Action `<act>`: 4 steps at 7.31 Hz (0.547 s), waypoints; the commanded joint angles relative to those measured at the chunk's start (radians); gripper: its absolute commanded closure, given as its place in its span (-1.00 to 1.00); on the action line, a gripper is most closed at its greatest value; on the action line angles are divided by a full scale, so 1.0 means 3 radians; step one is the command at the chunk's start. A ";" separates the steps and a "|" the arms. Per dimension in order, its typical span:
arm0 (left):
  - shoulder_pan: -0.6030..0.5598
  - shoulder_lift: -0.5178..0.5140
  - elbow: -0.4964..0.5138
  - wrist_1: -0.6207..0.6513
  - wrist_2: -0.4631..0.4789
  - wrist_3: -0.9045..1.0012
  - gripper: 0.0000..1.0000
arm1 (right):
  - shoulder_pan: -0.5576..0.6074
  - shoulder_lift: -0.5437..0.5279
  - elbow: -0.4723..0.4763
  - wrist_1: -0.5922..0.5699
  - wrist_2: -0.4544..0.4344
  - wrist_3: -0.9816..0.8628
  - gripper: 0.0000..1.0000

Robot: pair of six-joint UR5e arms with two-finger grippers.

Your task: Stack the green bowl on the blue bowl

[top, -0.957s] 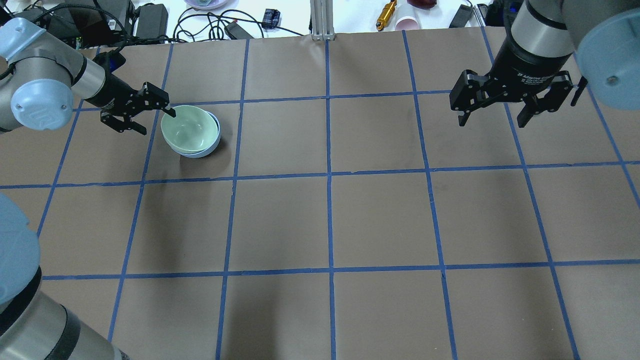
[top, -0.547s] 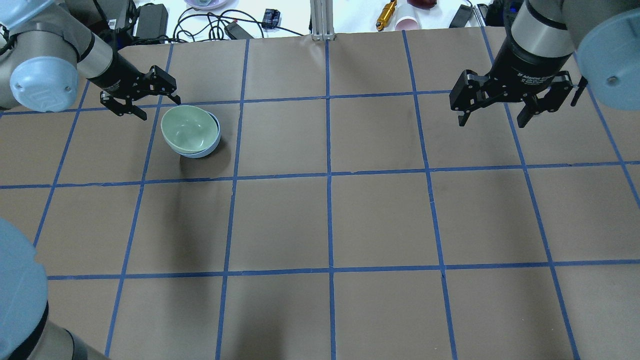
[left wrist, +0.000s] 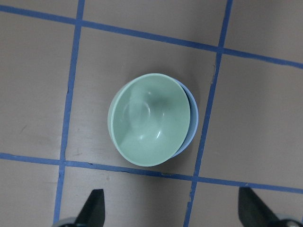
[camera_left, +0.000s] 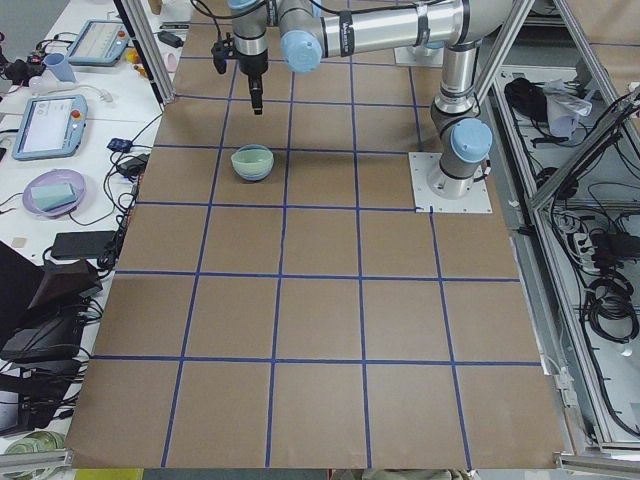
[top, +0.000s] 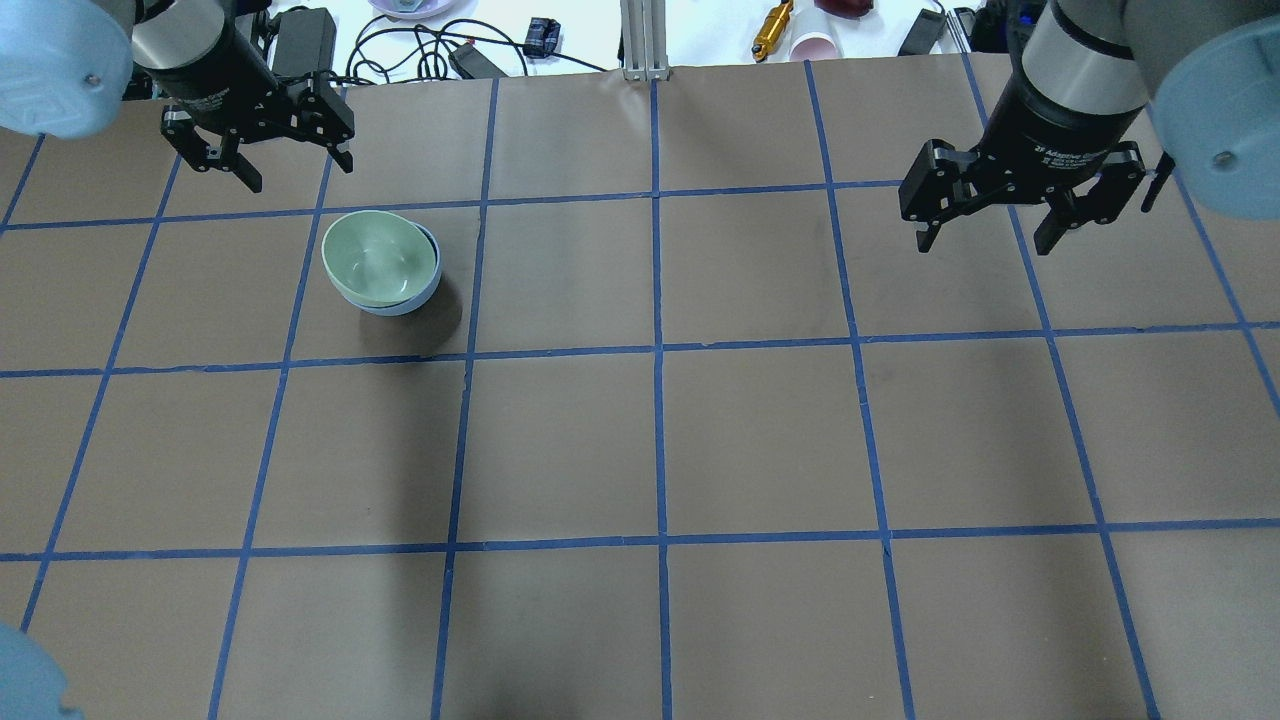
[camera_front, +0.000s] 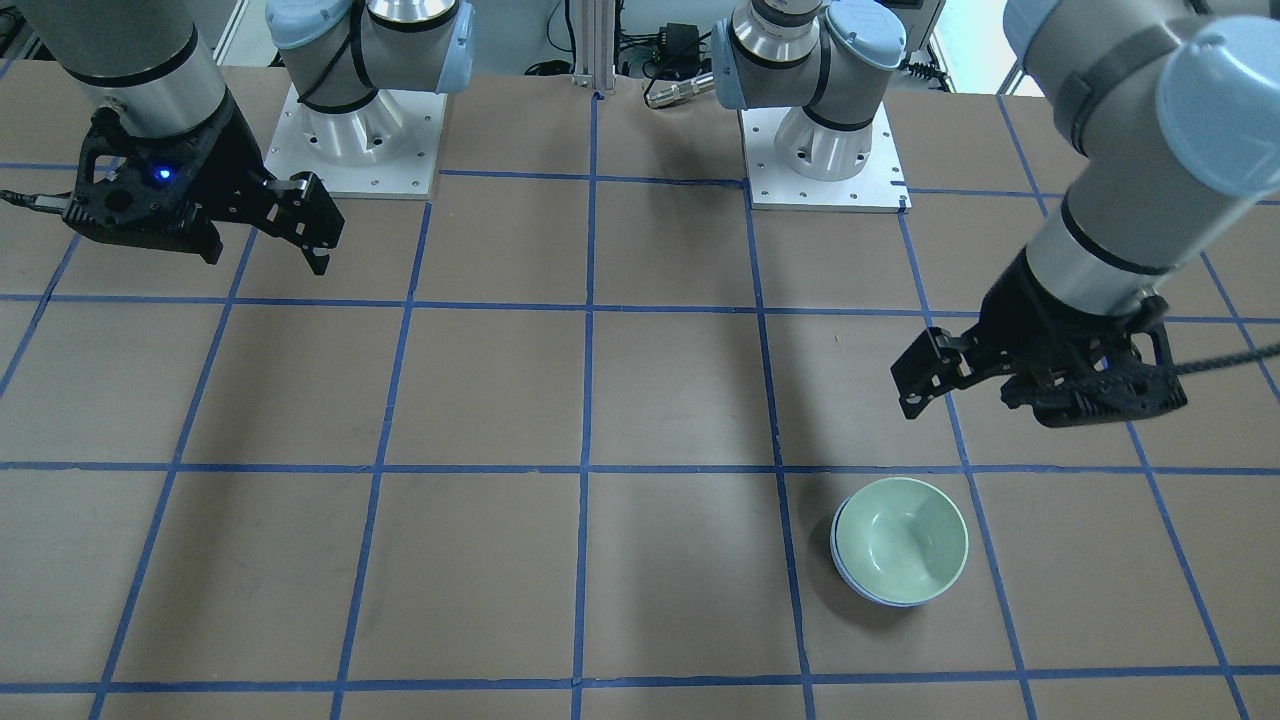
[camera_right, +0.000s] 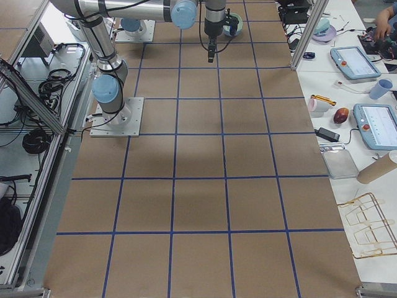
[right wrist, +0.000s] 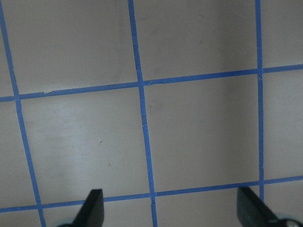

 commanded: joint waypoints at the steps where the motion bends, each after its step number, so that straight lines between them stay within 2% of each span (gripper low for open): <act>1: -0.0233 0.0315 -0.0021 -0.0311 0.0047 -0.0190 -1.00 | 0.0000 0.0000 0.0000 0.0000 0.0000 0.0000 -1.00; 2: -0.0254 0.0443 -0.0036 -0.0515 0.0037 -0.0190 -1.00 | 0.0000 0.0000 0.0000 0.0000 0.0000 0.0000 -1.00; 4: -0.0269 0.0633 -0.0239 -0.0543 0.0042 -0.0180 -1.00 | 0.0000 0.0000 0.0000 0.0000 0.0000 0.0000 -1.00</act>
